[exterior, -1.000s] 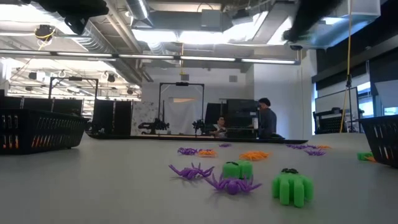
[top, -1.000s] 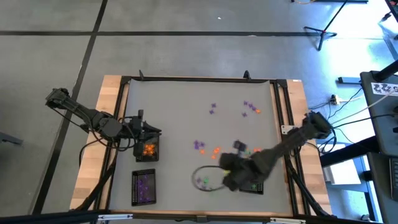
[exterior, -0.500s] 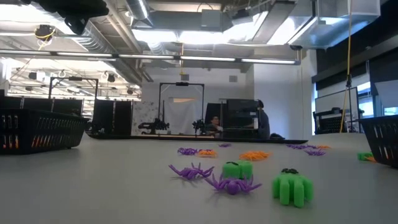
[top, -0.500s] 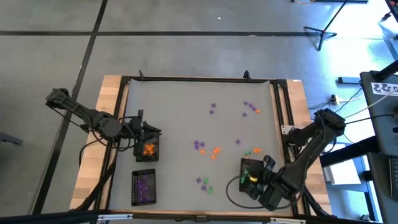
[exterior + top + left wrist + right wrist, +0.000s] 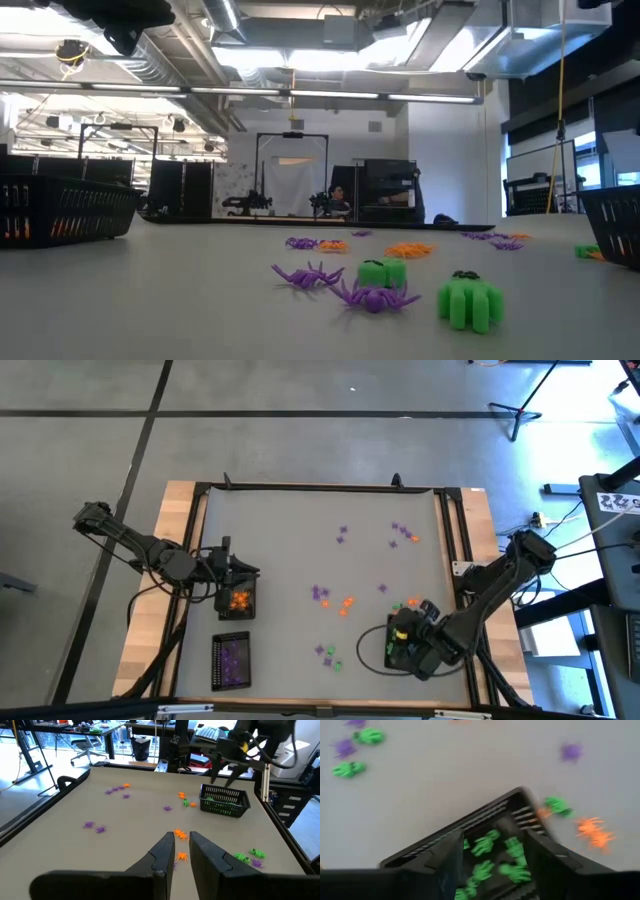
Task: Sort Halloween decoration
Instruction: Put the green skeleton toy into the bottom right black basket
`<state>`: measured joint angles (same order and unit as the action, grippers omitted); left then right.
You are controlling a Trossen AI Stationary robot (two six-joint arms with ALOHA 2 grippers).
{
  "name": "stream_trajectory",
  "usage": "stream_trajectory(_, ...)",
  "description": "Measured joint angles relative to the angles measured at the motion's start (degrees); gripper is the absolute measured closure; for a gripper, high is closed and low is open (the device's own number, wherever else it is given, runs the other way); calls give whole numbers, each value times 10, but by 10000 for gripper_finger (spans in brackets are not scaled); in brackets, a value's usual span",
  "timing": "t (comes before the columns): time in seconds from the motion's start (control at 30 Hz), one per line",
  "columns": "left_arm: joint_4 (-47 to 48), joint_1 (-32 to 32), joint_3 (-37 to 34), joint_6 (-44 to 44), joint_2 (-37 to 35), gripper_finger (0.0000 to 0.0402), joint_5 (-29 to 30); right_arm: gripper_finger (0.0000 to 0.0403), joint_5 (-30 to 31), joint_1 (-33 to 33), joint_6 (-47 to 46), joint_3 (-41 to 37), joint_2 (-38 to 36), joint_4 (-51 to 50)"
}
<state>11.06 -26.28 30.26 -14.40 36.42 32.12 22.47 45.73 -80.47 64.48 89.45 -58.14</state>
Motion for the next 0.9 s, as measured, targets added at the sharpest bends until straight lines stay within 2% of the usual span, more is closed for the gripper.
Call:
stream_trajectory(0.23,0,0,0,0,0,350,0,200,3,-70,57,0,-51,-103)
stream_trajectory(0.37,0,0,0,0,0,350,0,211,-28,-121,127,-26,-87,-102)
stream_trajectory(0.53,0,0,0,0,0,350,0,226,-91,-177,189,-129,-168,-10)
stream_trajectory(0.7,0,0,0,0,0,350,0,239,-81,-208,227,-231,-253,71)
stream_trajectory(0.9,0,0,0,0,0,350,0,240,-97,-218,307,-301,-256,158)
